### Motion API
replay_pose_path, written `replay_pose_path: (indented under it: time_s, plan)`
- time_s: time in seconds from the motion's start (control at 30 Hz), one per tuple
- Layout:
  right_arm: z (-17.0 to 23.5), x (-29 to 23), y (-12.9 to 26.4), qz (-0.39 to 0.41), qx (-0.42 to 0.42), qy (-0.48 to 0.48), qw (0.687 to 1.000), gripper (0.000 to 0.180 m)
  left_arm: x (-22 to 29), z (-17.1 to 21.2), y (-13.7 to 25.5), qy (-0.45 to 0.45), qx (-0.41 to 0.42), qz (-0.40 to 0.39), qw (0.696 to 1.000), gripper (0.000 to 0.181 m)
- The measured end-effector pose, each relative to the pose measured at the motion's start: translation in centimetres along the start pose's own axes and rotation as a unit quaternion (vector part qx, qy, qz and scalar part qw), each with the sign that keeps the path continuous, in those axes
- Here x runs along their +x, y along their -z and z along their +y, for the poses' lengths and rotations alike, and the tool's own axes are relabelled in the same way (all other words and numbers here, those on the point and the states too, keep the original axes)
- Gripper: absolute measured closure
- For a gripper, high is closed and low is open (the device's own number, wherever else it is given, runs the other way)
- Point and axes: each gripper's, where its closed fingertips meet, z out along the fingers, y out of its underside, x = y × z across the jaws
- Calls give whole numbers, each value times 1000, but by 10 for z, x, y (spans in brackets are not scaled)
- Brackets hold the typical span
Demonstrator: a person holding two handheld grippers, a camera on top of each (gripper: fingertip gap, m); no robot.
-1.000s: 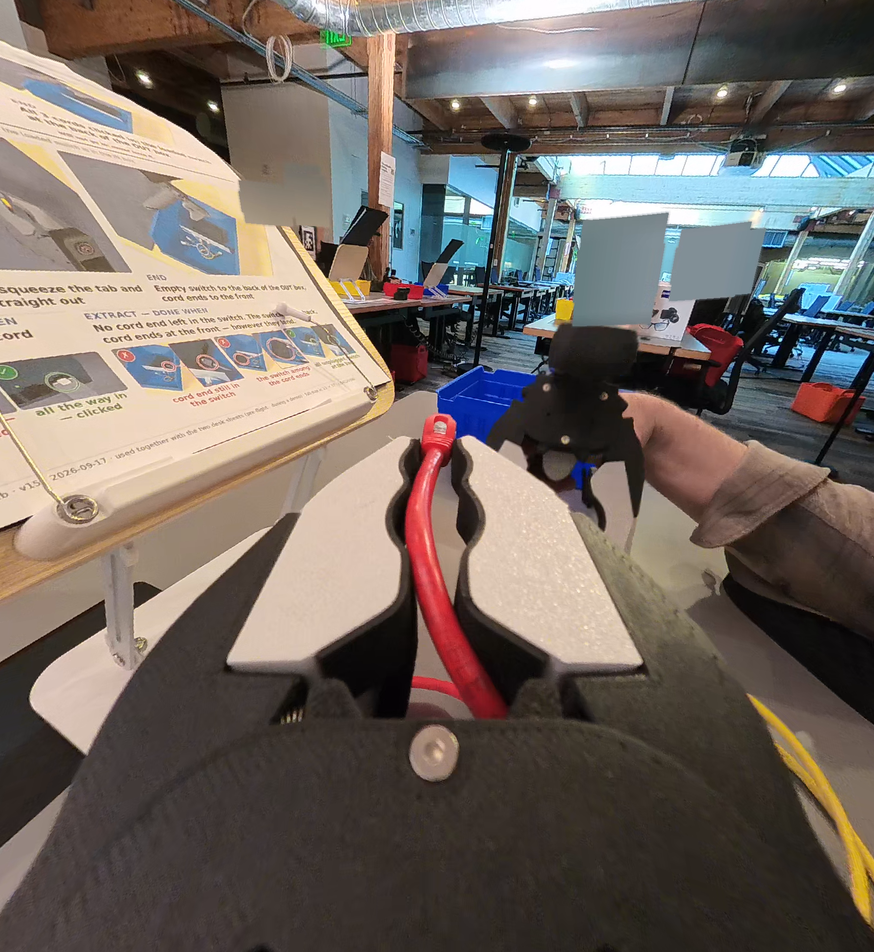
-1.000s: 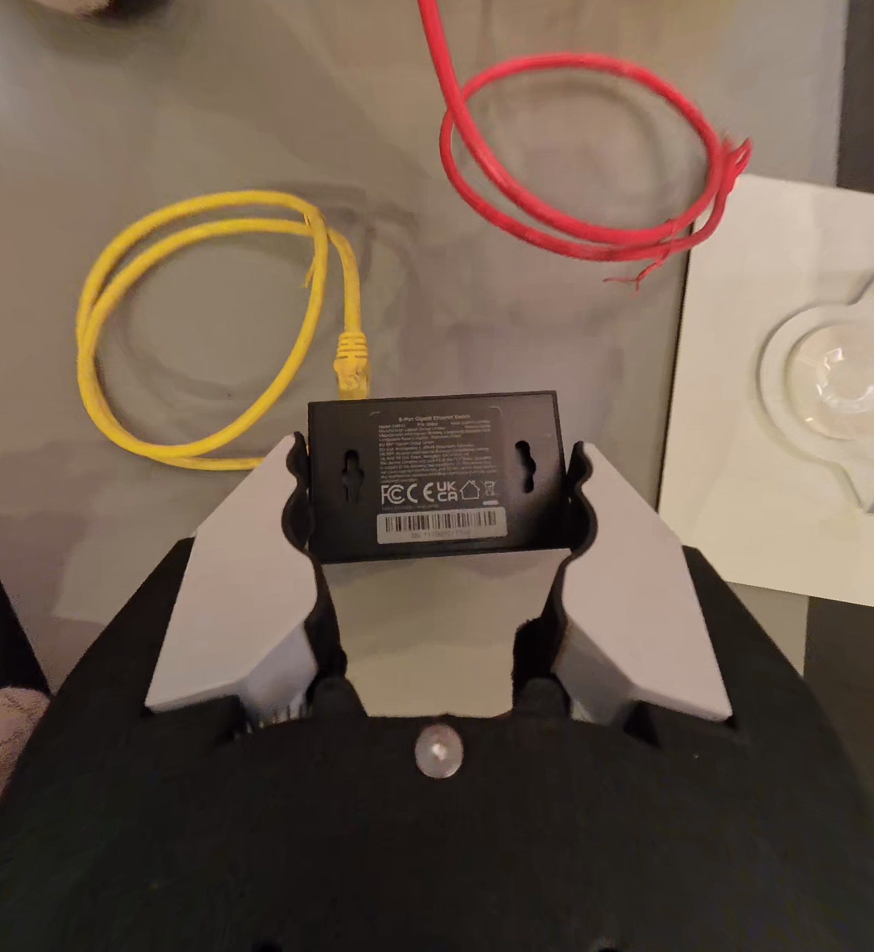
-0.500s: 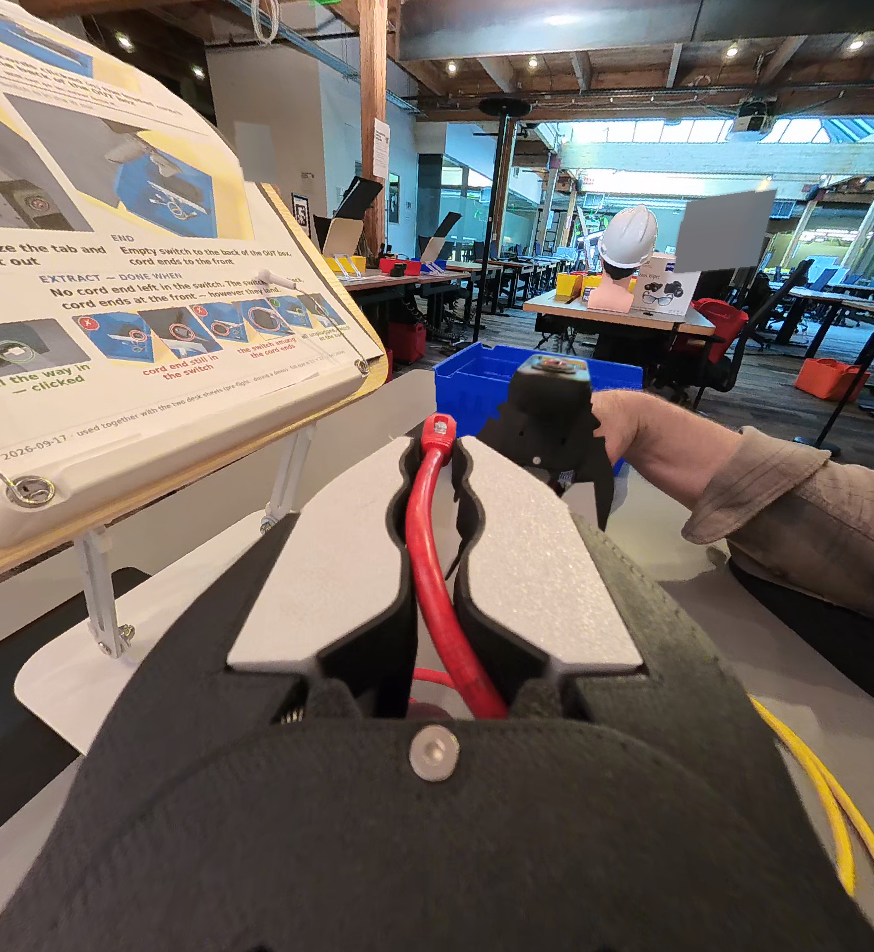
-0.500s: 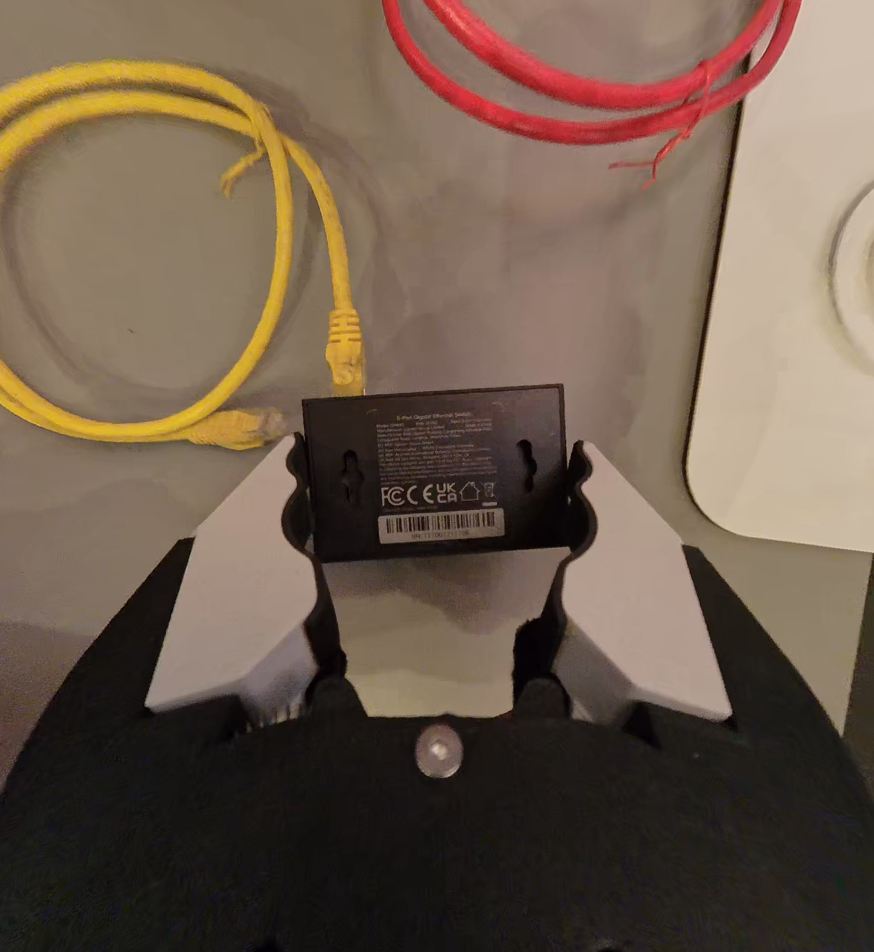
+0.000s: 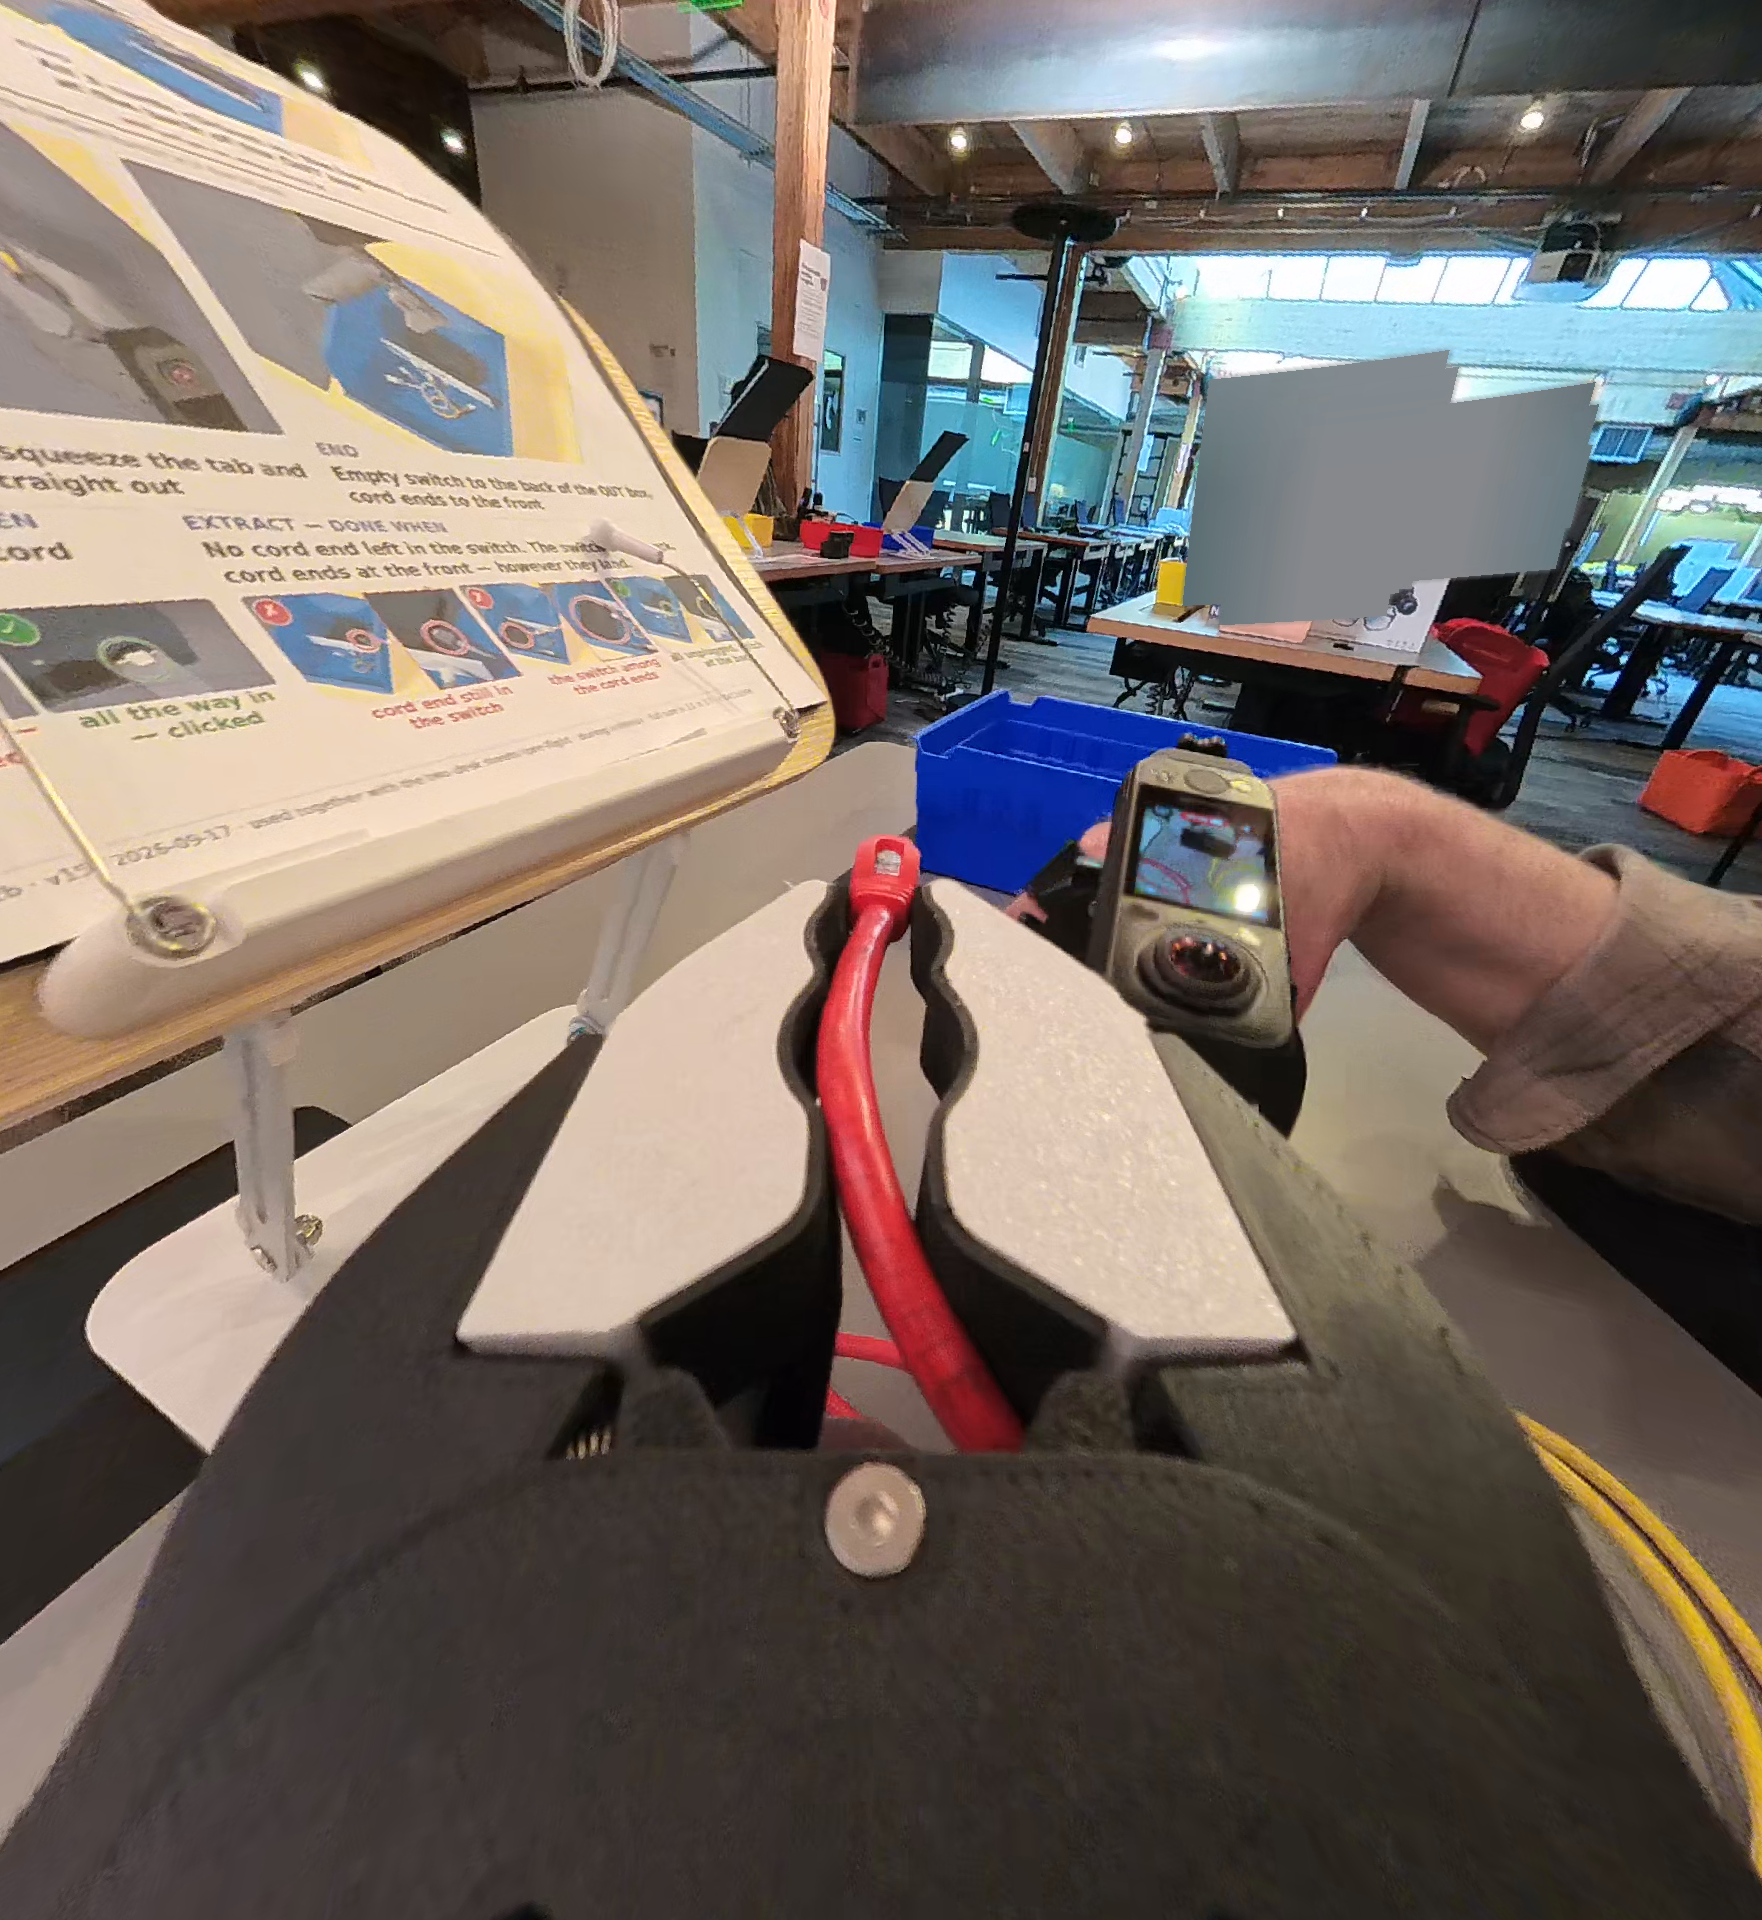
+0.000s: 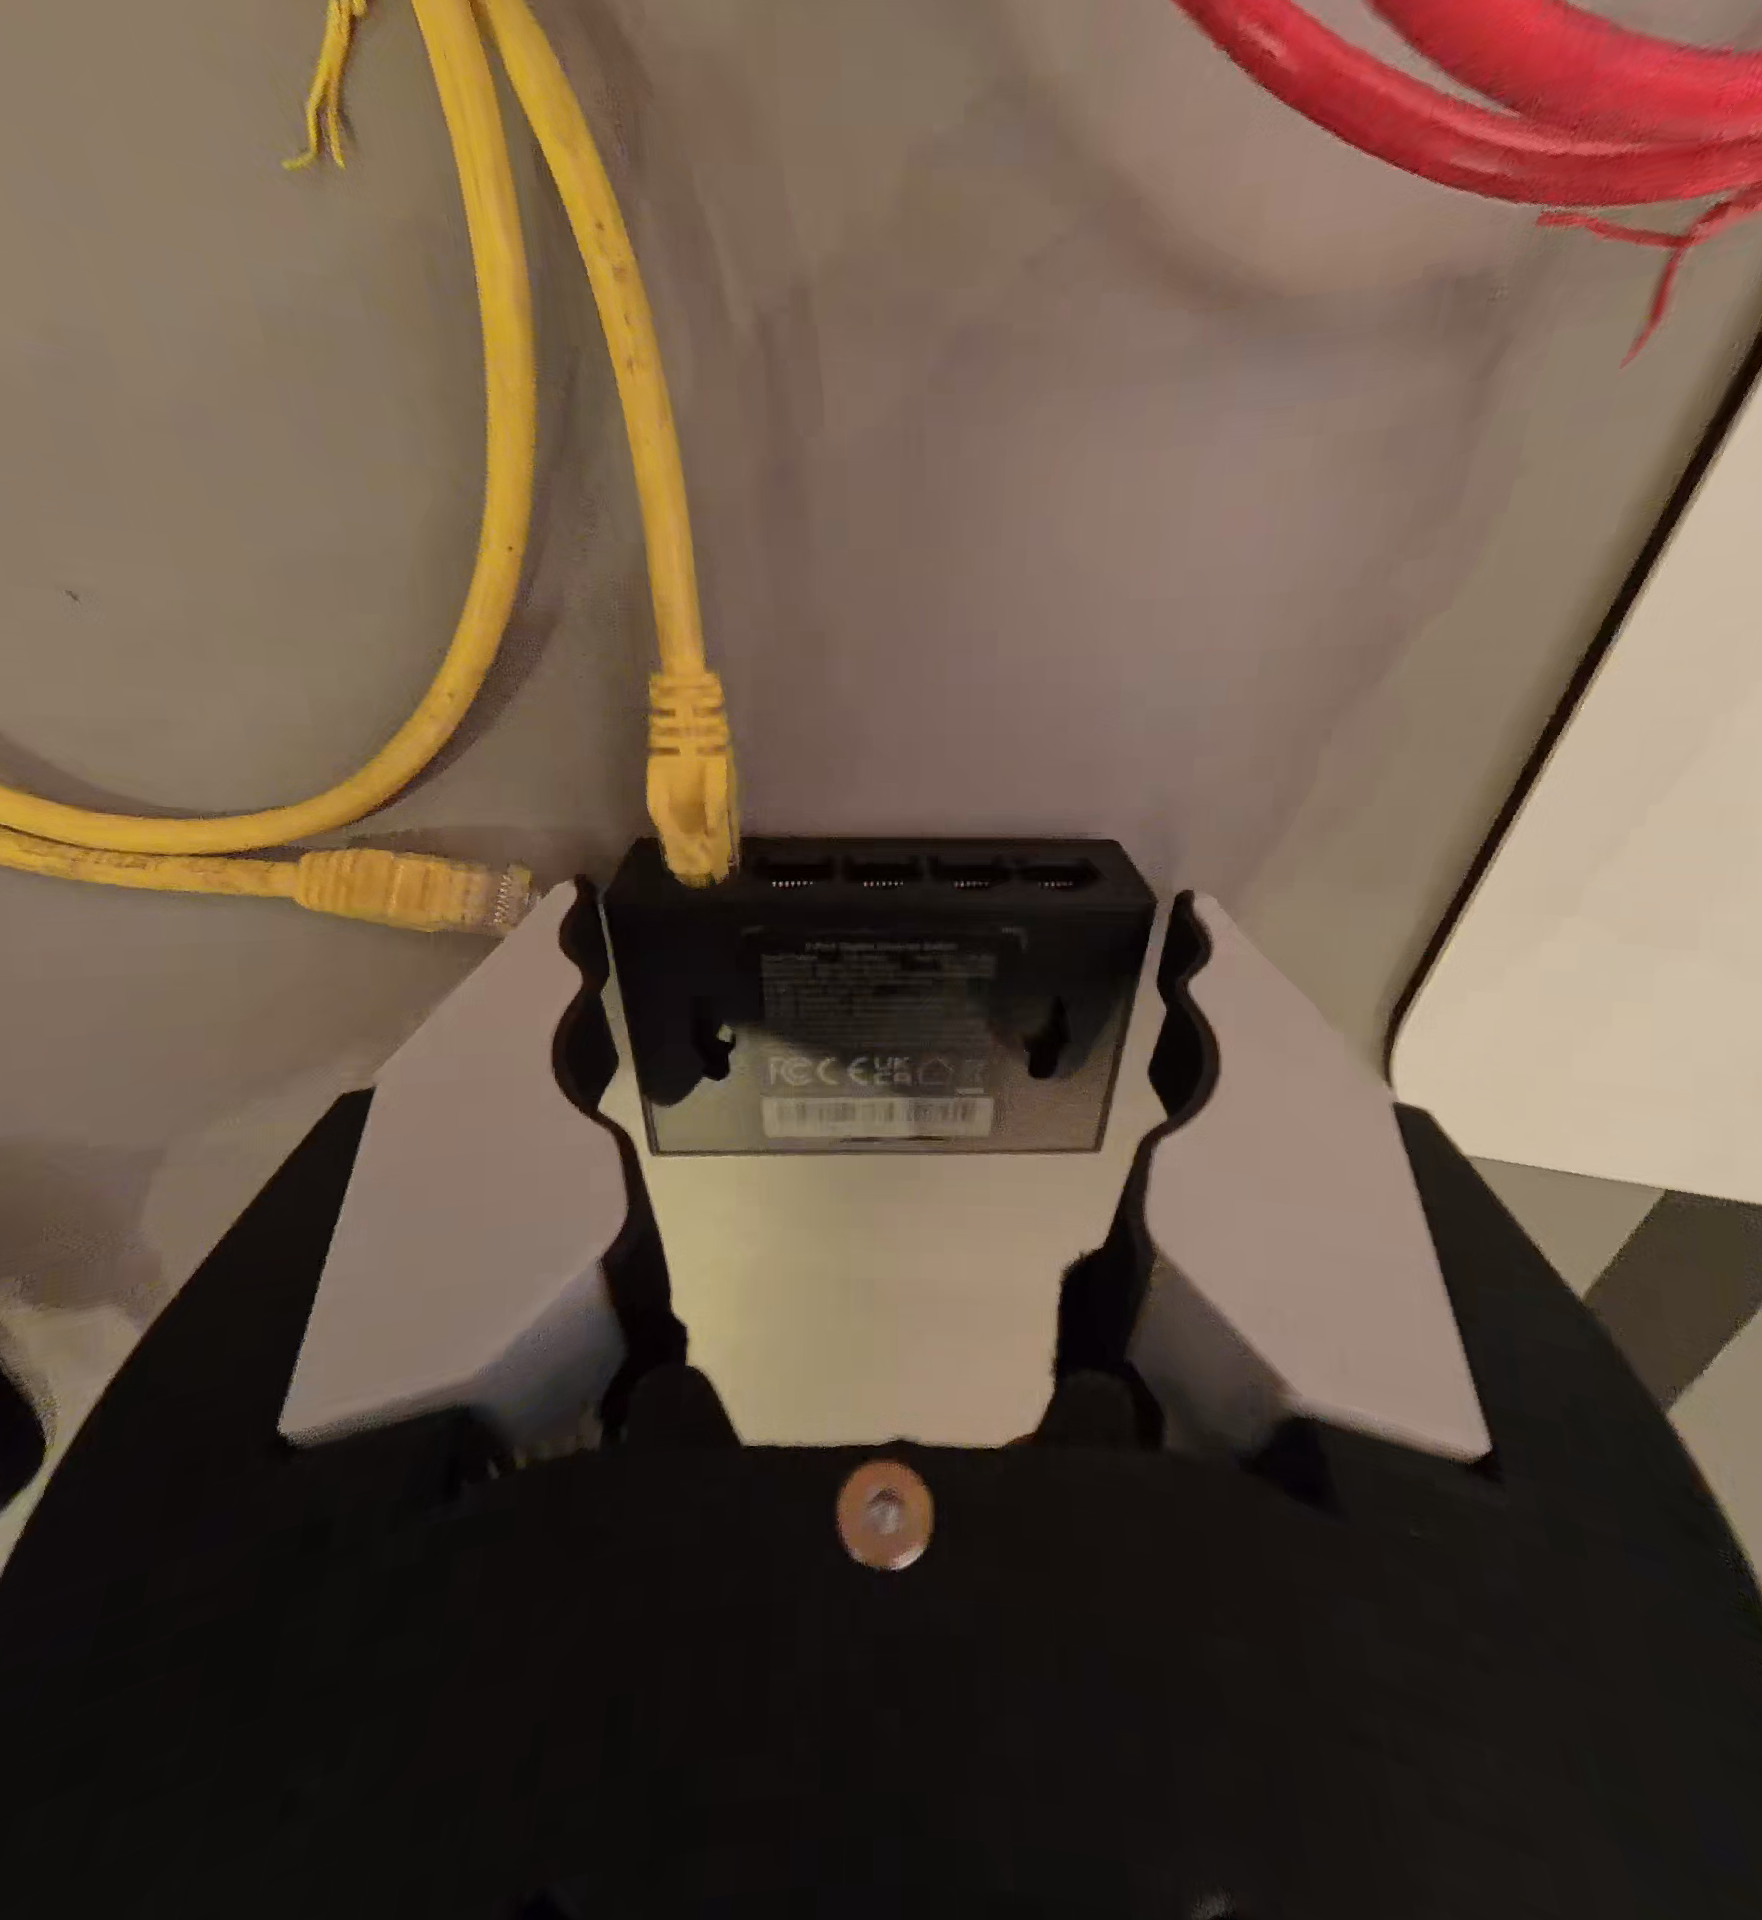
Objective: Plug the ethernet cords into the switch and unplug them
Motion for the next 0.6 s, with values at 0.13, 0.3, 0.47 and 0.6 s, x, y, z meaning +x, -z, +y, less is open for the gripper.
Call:
replay_pose_path:
  time_s: [0.13,0.3,0.47,0.6]
  plan:
    - [7,0,3,-28,-58,37,997,79,-8,0,4,7,4,-9,1000,169]
    - [9,-2,3,-53,-94,61,992,81,-14,-2,8,11,10,-15,1000,169]
    - [10,-1,3,-43,-129,60,989,82,-13,-2,8,10,10,-15,1000,169]
    - [8,-3,3,-45,-121,57,990,83,-14,-2,8,7,8,-16,1000,169]
